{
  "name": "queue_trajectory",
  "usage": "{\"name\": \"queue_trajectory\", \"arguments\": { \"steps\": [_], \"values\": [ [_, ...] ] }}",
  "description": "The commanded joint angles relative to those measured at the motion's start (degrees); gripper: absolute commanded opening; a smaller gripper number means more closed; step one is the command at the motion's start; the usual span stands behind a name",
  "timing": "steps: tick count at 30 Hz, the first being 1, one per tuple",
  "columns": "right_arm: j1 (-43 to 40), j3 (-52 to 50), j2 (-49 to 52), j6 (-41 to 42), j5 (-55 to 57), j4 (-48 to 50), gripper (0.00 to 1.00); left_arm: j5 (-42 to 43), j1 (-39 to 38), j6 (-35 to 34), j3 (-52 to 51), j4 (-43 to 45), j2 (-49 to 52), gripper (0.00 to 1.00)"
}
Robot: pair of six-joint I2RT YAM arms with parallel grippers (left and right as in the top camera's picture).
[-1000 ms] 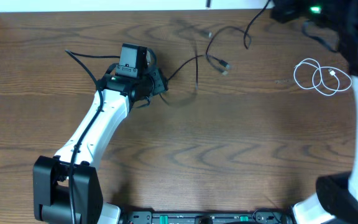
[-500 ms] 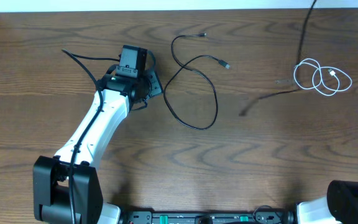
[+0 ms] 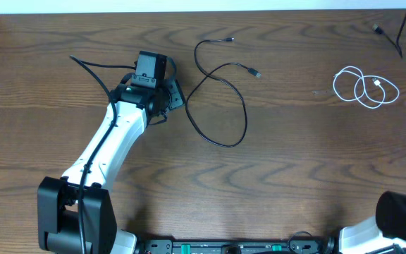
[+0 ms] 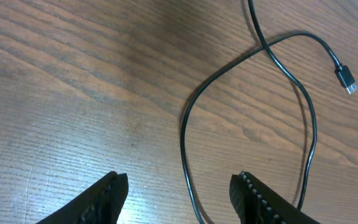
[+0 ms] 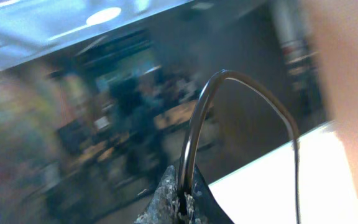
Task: Untangle cables
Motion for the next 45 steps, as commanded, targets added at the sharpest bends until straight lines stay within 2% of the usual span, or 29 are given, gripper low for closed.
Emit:
{"name": "queue_trajectory", "arguments": {
  "steps": [1,4,6,13,19,20,21,22,24,26,27,29,33,37,40,45],
  "values": [
    [-4.59,0.22,5.64,-2.05,6.97,4.24,0.01,-0.94,0.02,0.33,0.39,-0.15,0.66,0.58],
    [-8.37,0.22,9.84,-2.32,6.91,7.87,0.01,-0.94,0.02,0.33,0.39,-0.15,0.66,0.58],
    [-10.05,0.22,12.55,-4.52,6.51,6.71,0.01,-0.94,0.02,0.35,0.39,-0.15,0.66,0.58],
    [-10.23,0.22,21.81,-6.16,6.1,-16.76,0.01,-0.48,0.02,0.33,0.39,-0.15,0.66,0.58],
    [-10.4,0.2,33.09,-6.93,5.75,-24.28,0.03,-0.5,0.02,0.33,0.39,0.11,0.66,0.58],
    [-10.38,0.2,34.77,-6.91,5.2,-24.35,0.06,-0.52,0.02,0.33,0.39,0.11,0.66,0.58],
    [-10.38,0.2,36.15,-6.91,4.42,-24.35,0.15,-0.5,0.02,0.33,0.39,0.09,0.66,0.58],
    [-10.36,0.2,37.07,-6.91,3.67,-24.33,0.25,-0.5,0.02,0.33,0.39,0.07,0.66,0.58],
    [-10.34,0.2,38.23,-6.86,1.84,-24.33,0.56,-0.5,0.02,0.33,0.39,0.07,0.66,0.58],
    [-10.27,0.22,38.32,-6.95,-0.39,-24.59,0.74,-0.5,0.02,0.33,0.39,0.07,0.66,0.58],
    [-10.27,0.22,37.97,-6.95,-1.68,-25.16,0.8,-0.5,0.02,0.33,0.39,0.07,0.66,0.58],
    [-10.16,0.22,36.2,-6.93,-8.52,-28.22,0.87,-0.5,0.02,0.33,0.39,0.09,0.66,0.59],
    [-9.2,0.22,32.5,-8.33,-22.21,-32.68,0.92,-0.48,0.02,0.31,0.39,0.09,0.66,0.59],
    [-5.97,0.22,29.73,-17.44,-31.93,-36.79,0.93,-0.39,0.02,0.39,0.39,0.35,0.66,0.6],
    [-1.97,0.22,29.31,-24.04,-35.17,-40.87,0.94,-1.57,0.98,3.72,0.55,2.62,0.52,0.64],
    [6.91,0.2,30.53,-31.04,-35.23,-49.64,0.88,1.99,4.94,3.85,1.29,2.84,-0.46,0.68]
  ]
}}
